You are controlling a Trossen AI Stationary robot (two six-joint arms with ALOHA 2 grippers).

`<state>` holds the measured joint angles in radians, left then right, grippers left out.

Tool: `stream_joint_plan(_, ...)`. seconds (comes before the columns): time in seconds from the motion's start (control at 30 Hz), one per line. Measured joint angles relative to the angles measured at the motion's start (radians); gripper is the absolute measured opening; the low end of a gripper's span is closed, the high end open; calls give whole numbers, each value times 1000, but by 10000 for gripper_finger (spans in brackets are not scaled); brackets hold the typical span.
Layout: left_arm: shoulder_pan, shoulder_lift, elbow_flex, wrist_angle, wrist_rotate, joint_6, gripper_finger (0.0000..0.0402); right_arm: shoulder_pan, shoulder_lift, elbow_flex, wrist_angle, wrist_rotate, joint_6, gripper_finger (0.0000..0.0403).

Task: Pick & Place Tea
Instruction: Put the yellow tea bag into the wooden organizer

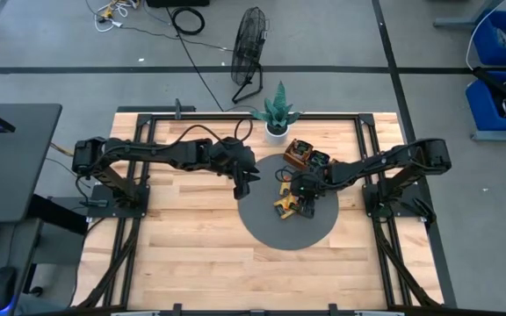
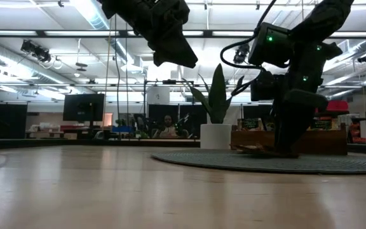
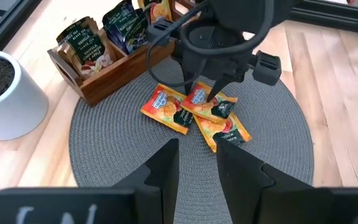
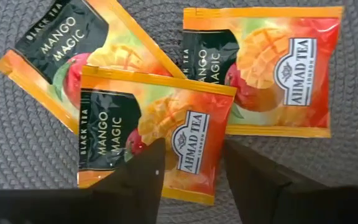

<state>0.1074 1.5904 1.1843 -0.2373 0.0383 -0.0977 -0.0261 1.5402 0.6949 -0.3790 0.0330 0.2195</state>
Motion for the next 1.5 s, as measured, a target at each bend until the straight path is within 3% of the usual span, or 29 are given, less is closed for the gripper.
stream_joint_plan(0.1,0,0,0,-1,0,-2,113,0,0,0,0,0,-11,139)
stream_joint_plan(0.27,0,0,0,0,0,-4,113,0,-5,0,-6,2,-19,34)
stream_joint_plan(0.33,0,0,0,0,0,-4,113,0,-11,2,-9,1,-19,13)
stream_joint_plan(0.77,0,0,0,2,-1,-4,113,0,-62,167,-165,70,5,3)
stream_joint_plan(0.9,0,0,0,2,-14,-9,113,0,-113,233,-225,144,38,2)
stream_joint_plan(1.03,1,-12,-1,16,-98,-28,113,1,-201,260,-247,257,149,1)
stream_joint_plan(1.23,1,-43,0,157,-210,-30,112,1,-336,262,-136,477,377,0)
stream_joint_plan(1.5,1,-53,0,432,-214,-79,112,2,-387,262,192,687,382,0)
